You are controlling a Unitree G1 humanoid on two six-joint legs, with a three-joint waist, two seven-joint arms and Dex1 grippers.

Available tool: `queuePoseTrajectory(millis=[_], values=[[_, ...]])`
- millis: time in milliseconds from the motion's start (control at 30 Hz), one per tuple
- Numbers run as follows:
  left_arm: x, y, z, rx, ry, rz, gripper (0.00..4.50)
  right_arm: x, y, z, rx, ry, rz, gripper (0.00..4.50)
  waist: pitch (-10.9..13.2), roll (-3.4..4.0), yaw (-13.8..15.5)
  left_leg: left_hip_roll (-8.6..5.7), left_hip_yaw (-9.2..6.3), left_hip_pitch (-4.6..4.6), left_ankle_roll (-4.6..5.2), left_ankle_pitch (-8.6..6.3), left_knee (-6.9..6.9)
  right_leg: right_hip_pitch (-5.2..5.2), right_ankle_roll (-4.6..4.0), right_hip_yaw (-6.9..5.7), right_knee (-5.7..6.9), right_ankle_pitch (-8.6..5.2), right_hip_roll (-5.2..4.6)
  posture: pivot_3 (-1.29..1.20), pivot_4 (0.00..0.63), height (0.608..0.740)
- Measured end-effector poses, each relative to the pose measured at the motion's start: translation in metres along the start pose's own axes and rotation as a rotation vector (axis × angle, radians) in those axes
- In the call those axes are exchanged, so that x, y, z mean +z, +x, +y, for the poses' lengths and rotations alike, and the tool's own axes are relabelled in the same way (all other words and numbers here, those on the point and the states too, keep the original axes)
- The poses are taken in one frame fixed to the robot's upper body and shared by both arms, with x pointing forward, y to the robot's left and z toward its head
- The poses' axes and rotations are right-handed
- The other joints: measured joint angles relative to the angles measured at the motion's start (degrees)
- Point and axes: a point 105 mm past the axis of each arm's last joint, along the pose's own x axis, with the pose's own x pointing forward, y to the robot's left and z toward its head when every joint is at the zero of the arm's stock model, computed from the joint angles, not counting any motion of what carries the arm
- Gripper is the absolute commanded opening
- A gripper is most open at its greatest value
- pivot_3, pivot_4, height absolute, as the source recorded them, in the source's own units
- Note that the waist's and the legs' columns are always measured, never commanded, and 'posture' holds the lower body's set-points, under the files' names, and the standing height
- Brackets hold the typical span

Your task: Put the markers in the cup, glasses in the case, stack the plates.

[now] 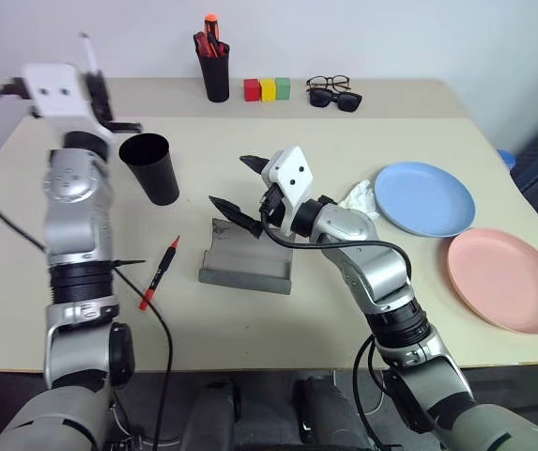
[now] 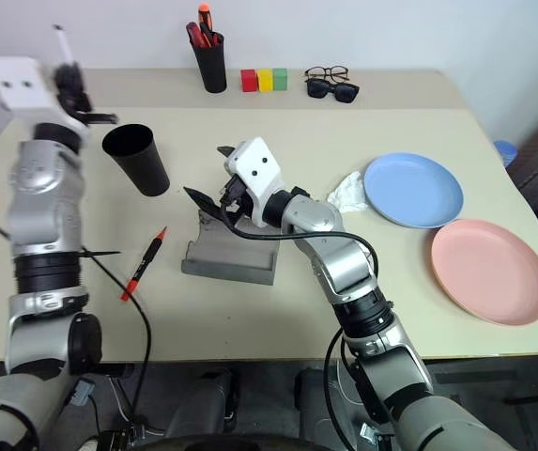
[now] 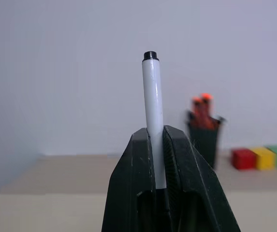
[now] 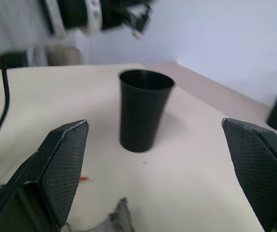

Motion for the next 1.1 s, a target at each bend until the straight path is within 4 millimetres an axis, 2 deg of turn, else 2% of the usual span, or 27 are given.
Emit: queuePoseTrajectory(millis=[100,200,367,467,567,667,800,900,967,1000,1033,1100], values=[[-0.018,0.001,-0.01,-0.029,0.031,0.021,0.04,-0.001,-0.001,-0.001,-0.014,-0.006,0.001,4.5,0.0,0.0,-0.3,0.04,0.1,0.0,0.0,0.0,-0.01,-0.19,-0.01,0.01,0.28,-0.01,0.01,0.0,0.15,0.74],[-0.03,0.0,-0.01,-0.02,0.038,0.048,0.04,-0.006,-0.004,0.0,-0.024,0.006,0.008,4.5,0.0,0.0,-0.3,0.06,0.1,0.0,-0.01,0.01,0.04,-0.2,-0.01,0.01,0.33,-0.01,0.03,0.0,0.15,0.74],[-0.038,-0.005,-0.009,0.007,0.037,0.06,0.04,-0.01,-0.006,0.001,-0.031,0.012,0.016,4.5,0.0,0.0,0.1,0.06,0.1,0.0,-0.01,0.01,0.07,-0.19,-0.01,0.03,0.36,-0.01,0.03,0.0,0.15,0.74],[-0.04,-0.008,-0.01,0.01,0.041,0.062,1.1,-0.008,-0.006,0.002,-0.03,0.01,0.008,4.5,0.0,0.0,0.2,0.05,0.09,0.0,-0.01,0.01,0.08,-0.17,-0.01,0.03,0.36,-0.01,0.03,0.0,0.15,0.74],[-0.038,-0.009,-0.008,0.026,0.045,0.053,2.57,-0.007,-0.005,0.003,-0.026,0.01,0.005,4.5,0.0,0.0,0.2,0.05,0.09,0.0,-0.01,0.01,0.08,-0.17,-0.01,0.03,0.37,-0.01,0.03,0.0,0.15,0.74],[-0.033,-0.011,-0.008,0.036,0.036,0.031,2.57,-0.006,-0.004,0.003,-0.02,0.008,0.001,4.5,0.0,0.0,0.2,0.05,0.08,0.0,-0.01,0.01,0.08,-0.18,-0.01,0.03,0.37,-0.01,0.04,0.0,0.15,0.74],[-0.01,-0.015,-0.006,0.033,-0.026,-0.038,2.57,-0.004,-0.003,0.005,-0.008,0.007,-0.006,4.5,0.0,0.0,0.0,0.06,0.09,0.0,-0.01,0.01,0.07,-0.18,-0.01,0.04,0.38,-0.01,0.03,0.0,0.15,0.74],[0.017,-0.034,-0.003,-0.053,-0.058,-0.091,2.57,-0.004,-0.003,0.004,-0.006,-0.002,-0.006,4.5,0.0,0.0,-0.5,0.11,0.08,0.0,-0.01,0.01,0.04,-0.21,-0.01,0.06,0.39,-0.01,0.05,0.0,0.15,0.74],[0.028,-0.054,-0.002,-0.155,-0.043,-0.058,2.57,-0.004,-0.004,0.003,-0.005,-0.011,-0.001,4.5,0.0,0.01,-1.1,0.15,0.07,0.01,-0.01,0.01,0.03,-0.2,-0.02,0.08,0.42,-0.01,0.04,0.0,0.15,0.74],[0.028,-0.065,-0.004,-0.213,-0.035,-0.013,3.16,-0.005,-0.006,0.001,-0.006,-0.017,0.004,4.5,0.0,0.01,-1.2,0.16,0.06,0.01,-0.02,0.02,0.04,-0.19,-0.02,0.08,0.42,-0.01,0.04,0.0,0.15,0.74],[0.024,-0.074,-0.006,-0.263,-0.017,0.046,3.41,-0.005,-0.007,-0.001,-0.008,-0.021,0.008,4.5,0.0,0.01,-1.3,0.16,0.04,0.02,-0.02,0.02,0.04,-0.17,-0.02,0.08,0.43,-0.01,0.05,0.0,0.15,0.74],[0.01,-0.094,-0.007,-0.335,0.04,0.213,4.43,-0.006,-0.011,-0.005,-0.012,-0.03,0.015,4.5,0.0,0.03,-1.3,0.16,0.03,0.09,-0.02,0.02,0.06,-0.11,-0.03,0.09,0.45,-0.02,0.09,0.0,0.15,0.74]])
